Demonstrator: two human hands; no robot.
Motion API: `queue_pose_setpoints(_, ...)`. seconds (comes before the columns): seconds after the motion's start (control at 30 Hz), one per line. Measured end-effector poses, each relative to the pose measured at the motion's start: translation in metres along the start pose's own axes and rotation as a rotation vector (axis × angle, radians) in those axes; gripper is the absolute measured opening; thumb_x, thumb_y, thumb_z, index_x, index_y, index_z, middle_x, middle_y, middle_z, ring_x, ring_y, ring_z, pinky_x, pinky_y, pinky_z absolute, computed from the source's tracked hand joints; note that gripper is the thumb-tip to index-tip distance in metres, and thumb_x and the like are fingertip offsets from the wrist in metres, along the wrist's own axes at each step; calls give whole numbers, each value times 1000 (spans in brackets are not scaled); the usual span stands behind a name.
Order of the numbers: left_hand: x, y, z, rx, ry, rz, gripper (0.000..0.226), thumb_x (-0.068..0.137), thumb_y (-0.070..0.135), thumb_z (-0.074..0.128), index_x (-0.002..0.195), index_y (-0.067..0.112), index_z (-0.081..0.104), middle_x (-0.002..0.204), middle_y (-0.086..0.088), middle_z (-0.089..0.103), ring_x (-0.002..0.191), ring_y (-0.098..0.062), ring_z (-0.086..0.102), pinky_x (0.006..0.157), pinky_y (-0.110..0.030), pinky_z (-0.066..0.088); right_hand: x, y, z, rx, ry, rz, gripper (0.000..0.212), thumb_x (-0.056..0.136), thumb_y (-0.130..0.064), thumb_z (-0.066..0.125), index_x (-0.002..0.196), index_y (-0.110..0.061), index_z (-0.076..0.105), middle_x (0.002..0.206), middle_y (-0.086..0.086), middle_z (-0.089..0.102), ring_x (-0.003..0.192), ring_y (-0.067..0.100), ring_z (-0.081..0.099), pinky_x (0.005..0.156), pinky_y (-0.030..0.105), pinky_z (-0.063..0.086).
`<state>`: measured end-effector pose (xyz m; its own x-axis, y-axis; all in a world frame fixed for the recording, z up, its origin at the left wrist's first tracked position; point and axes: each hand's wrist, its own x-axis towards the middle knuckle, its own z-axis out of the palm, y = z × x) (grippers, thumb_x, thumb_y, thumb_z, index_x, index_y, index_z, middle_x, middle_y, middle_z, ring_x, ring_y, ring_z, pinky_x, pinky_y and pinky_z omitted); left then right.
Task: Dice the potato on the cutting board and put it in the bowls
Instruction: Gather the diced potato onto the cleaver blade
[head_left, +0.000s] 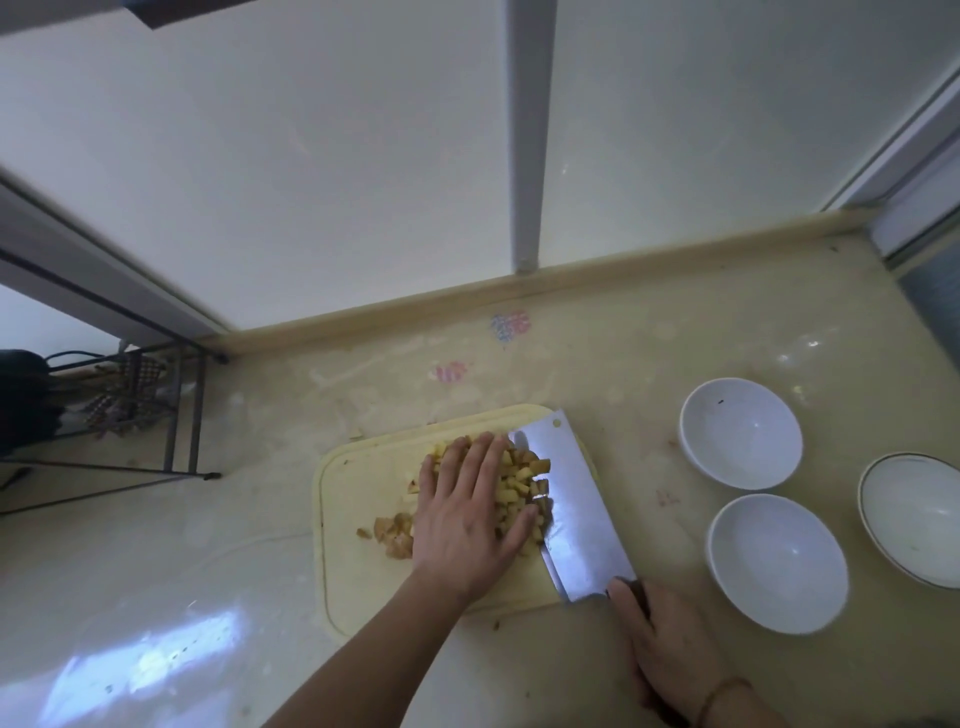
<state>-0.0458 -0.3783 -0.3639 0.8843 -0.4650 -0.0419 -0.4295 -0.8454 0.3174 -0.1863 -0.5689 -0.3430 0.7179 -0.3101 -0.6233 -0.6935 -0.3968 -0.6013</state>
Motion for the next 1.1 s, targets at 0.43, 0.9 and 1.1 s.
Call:
queue_pose_setpoints(0.43, 2, 3, -2, -8, -32, 26, 74, 95, 74, 23, 156, 31, 21, 162, 4, 30, 148, -23, 28, 119, -56, 23, 2, -24, 6, 68, -115, -82, 45, 105, -30, 49, 64, -13, 54, 38, 4, 51, 35, 18, 55, 46, 25, 43)
queue_pose_setpoints(0.9, -5, -3, -14, -310, 83, 84, 63, 99, 64, 29, 150, 27, 32, 154, 4, 42, 145, -14, 32, 122, -53, 20, -18, -8, -6, 242, -169, 1, 61, 106, -31, 46, 45, -22, 49, 41, 10, 56, 42, 31, 57, 49, 30, 47)
queue_pose_setpoints(1.1, -6, -5, -21, -336, 82, 207, 64, 99, 63, 35, 151, 26, 32, 156, 4, 39, 148, -14, 30, 122, -52, 20, -25, -8, -11, 288, -152, 24, 57, 106, -27, 47, 50, -21, 49, 40, 4, 54, 46, 30, 53, 46, 29, 43)
